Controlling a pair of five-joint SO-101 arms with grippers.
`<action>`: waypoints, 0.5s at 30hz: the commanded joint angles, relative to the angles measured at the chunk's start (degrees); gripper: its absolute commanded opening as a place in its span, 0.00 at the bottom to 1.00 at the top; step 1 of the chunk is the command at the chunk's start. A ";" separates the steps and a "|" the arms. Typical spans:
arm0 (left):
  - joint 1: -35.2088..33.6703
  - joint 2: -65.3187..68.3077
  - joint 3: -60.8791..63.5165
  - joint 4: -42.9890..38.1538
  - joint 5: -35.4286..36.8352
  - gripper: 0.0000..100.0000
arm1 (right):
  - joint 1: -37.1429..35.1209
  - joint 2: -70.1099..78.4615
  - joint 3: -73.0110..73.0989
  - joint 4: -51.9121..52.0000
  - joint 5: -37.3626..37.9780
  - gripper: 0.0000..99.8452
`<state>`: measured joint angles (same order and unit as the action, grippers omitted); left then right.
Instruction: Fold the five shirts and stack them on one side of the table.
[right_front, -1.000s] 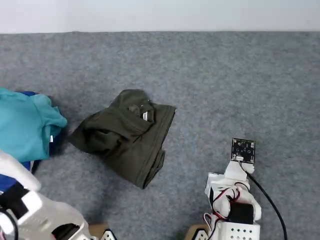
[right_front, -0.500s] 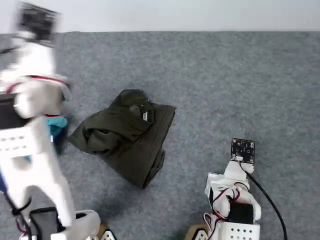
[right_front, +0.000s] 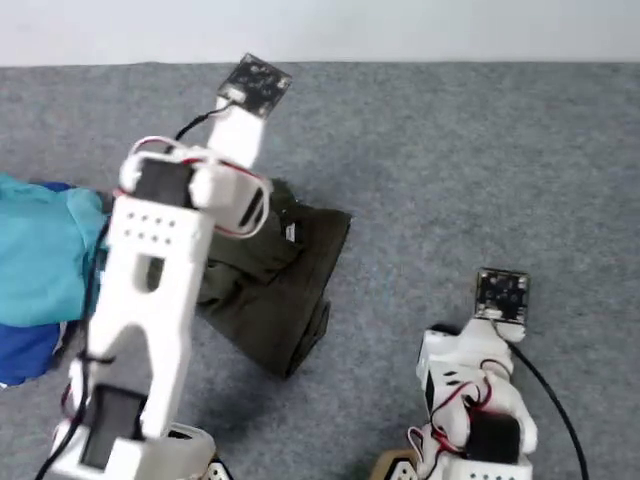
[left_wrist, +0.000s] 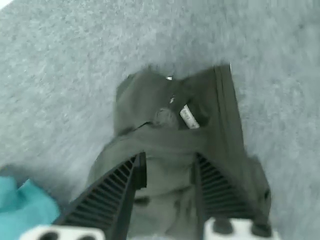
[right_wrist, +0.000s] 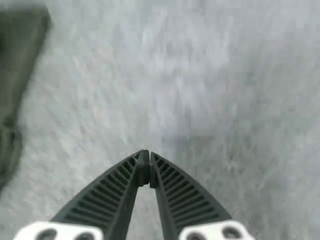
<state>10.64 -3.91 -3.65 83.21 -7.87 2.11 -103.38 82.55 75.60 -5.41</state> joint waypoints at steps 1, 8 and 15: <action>3.16 5.89 -0.04 -4.48 1.32 0.18 | 0.31 0.40 -9.85 -0.48 0.53 0.01; 4.48 19.60 -1.27 -11.43 -0.53 0.19 | 0.31 0.40 -14.15 2.33 3.60 0.01; 4.66 35.96 -12.97 -7.21 -2.29 0.19 | 0.31 0.40 -14.15 2.33 3.60 0.01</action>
<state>14.86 27.74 -10.42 73.98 -7.78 2.11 -104.00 71.30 78.07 -2.59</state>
